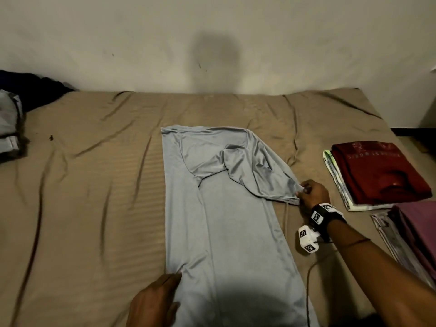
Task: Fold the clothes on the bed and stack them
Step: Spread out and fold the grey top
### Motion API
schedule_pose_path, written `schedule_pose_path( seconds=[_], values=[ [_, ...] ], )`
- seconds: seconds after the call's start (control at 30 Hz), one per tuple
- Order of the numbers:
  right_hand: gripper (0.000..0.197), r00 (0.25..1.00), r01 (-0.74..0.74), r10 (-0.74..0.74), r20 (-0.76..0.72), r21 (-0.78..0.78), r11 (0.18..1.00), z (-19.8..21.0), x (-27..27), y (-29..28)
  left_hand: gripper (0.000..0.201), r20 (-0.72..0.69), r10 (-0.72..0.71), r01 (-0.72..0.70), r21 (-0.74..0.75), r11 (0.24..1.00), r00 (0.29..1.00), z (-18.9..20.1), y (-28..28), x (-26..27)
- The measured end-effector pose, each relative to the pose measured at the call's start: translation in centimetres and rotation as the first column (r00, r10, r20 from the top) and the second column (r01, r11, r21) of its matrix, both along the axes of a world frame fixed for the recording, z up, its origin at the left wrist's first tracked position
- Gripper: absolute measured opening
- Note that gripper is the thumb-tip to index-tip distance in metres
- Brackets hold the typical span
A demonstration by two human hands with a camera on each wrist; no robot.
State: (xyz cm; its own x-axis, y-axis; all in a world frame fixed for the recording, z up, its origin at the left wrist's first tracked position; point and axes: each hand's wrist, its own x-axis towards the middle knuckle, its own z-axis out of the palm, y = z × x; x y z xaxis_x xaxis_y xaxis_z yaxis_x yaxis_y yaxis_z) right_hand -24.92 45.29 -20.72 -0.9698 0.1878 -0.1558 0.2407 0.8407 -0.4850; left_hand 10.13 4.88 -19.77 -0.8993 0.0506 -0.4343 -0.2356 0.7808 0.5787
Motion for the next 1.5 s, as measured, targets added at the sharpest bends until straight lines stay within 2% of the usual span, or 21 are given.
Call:
schedule_pose_path(
  seconds=[0.07, 0.23, 0.33, 0.43, 0.5, 0.6, 0.73, 0.83, 0.9, 0.97, 1.03, 1.07, 1.1, 1.13, 1.2, 1.27, 1.3, 1.33, 1.43, 1.47, 1.5],
  values=[
    [0.013, 0.999, 0.002, -0.001, -0.038, 0.024, 1.000, 0.3, 0.0, 0.0, 0.090, 0.026, 0.007, -0.008, 0.042, 0.999, 1.000, 0.0, -0.1, 0.0],
    [0.012, 0.995, 0.074, -0.072, -0.071, 0.020, 0.997, 0.3, 0.0, 0.1, 0.076, 0.025, 0.006, -0.008, 0.057, 0.998, 1.000, -1.2, -0.7, 0.0],
    [0.016, 0.981, 0.146, -0.163, -0.105, -0.154, 0.977, 0.5, -0.4, 0.5, 0.078, 0.019, 0.005, -0.006, 0.050, 0.999, 1.000, -1.6, -0.7, 0.0],
    [0.007, 0.957, 0.239, -0.285, -0.053, -0.410, 0.880, 2.2, -1.5, 0.3, 0.082, 0.021, 0.019, -0.020, 0.041, 0.999, 1.000, -1.7, -0.7, -0.2],
    [0.027, 0.944, 0.291, -0.329, 0.021, -0.524, 0.801, 3.4, -2.7, 0.6, 0.086, 0.009, 0.043, -0.043, 0.036, 0.998, 0.999, -1.8, -0.7, 0.0],
    [0.021, 0.938, 0.297, -0.343, 0.038, -0.595, 0.747, 5.3, -4.1, 0.4, 0.088, -0.036, 0.069, -0.069, -0.003, 0.998, 0.997, -2.3, -1.2, 0.3],
    [0.023, 0.957, 0.105, -0.253, -0.144, -0.642, 0.760, 9.6, -3.3, -2.3, 0.092, -0.020, 0.088, -0.090, -0.087, 0.992, 0.996, -2.5, -0.6, 0.3],
    [0.013, 0.964, 0.025, -0.213, -0.161, -0.738, 0.675, 12.5, -2.0, -4.1, 0.078, -0.061, 0.102, -0.111, -0.180, 0.977, 0.993, -2.1, -0.1, 0.8],
    [0.011, 0.964, -0.091, -0.136, -0.230, -0.760, 0.643, 15.1, -0.5, -5.4, 0.076, -0.083, 0.107, -0.120, -0.168, 0.978, 0.991, -1.4, 0.1, 1.1],
    [0.015, 0.931, -0.279, 0.030, -0.364, -0.655, 0.702, 18.4, 2.0, -7.4, 0.078, -0.039, 0.110, -0.115, -0.155, 0.981, 0.993, -0.3, 0.3, 1.3],
    [0.011, 0.852, -0.491, 0.251, -0.460, -0.535, 0.687, 21.7, 5.7, -9.6, 0.078, -0.048, 0.218, -0.220, -0.039, 0.975, 0.975, 1.6, 0.3, 1.2],
    [0.010, 0.790, -0.592, 0.360, -0.496, -0.466, 0.658, 22.9, 8.0, -10.6, 0.079, -0.073, 0.355, -0.342, 0.145, 0.928, 0.932, 2.8, 0.6, 1.2],
    [0.011, 0.719, -0.681, 0.458, -0.523, -0.394, 0.617, 23.7, 10.8, -11.8, 0.080, -0.054, 0.518, -0.461, 0.384, 0.800, 0.853, 3.8, 1.0, 1.0],
    [0.012, 0.656, -0.747, 0.552, -0.515, -0.335, 0.575, 23.9, 13.8, -12.9, 0.075, 0.070, 0.632, -0.544, 0.587, 0.600, 0.772, 5.1, 1.5, 0.7],
    [0.020, 0.523, -0.852, 0.754, -0.397, -0.275, 0.446, 22.7, 20.1, -15.4, 0.057, 0.444, 0.580, -0.645, 0.739, 0.194, 0.683, 7.2, 2.8, -0.3],
    [0.033, 0.359, -0.926, 0.913, -0.195, -0.193, 0.323, 19.7, 25.6, -17.5, 0.058, 0.692, 0.358, -0.728, 0.684, -0.047, 0.627, 7.8, 4.0, -0.6],
    [0.041, 0.302, -0.944, 0.949, -0.093, -0.165, 0.284, 17.5, 27.6, -18.2, 0.054, 0.732, 0.286, -0.737, 0.666, -0.116, 0.618, 7.2, 4.5, -0.3],
    [0.046, 0.304, -0.938, 0.952, -0.009, -0.177, 0.298, 15.1, 29.0, -18.6, 0.047, 0.747, 0.280, -0.745, 0.653, -0.136, 0.603, 6.2, 5.0, 0.1],
    [0.038, 0.546, -0.786, 0.833, 0.090, -0.289, 0.547, 8.2, 30.8, -18.0, 0.035, 0.737, 0.437, -0.824, 0.566, 0.021, 0.516, 1.9, 5.3, 2.0],
    [0.033, 0.609, -0.734, 0.783, 0.125, -0.285, 0.616, 6.3, 31.1, -17.7, 0.036, 0.747, 0.461, -0.847, 0.532, 0.019, 0.479, 1.2, 5.4, 2.5],
    [0.027, 0.641, -0.703, 0.750, 0.164, -0.267, 0.659, 5.0, 31.4, -17.4, 0.034, 0.762, 0.470, -0.854, 0.520, -0.032, 0.446, 1.0, 5.6, 2.8]
  ],
)
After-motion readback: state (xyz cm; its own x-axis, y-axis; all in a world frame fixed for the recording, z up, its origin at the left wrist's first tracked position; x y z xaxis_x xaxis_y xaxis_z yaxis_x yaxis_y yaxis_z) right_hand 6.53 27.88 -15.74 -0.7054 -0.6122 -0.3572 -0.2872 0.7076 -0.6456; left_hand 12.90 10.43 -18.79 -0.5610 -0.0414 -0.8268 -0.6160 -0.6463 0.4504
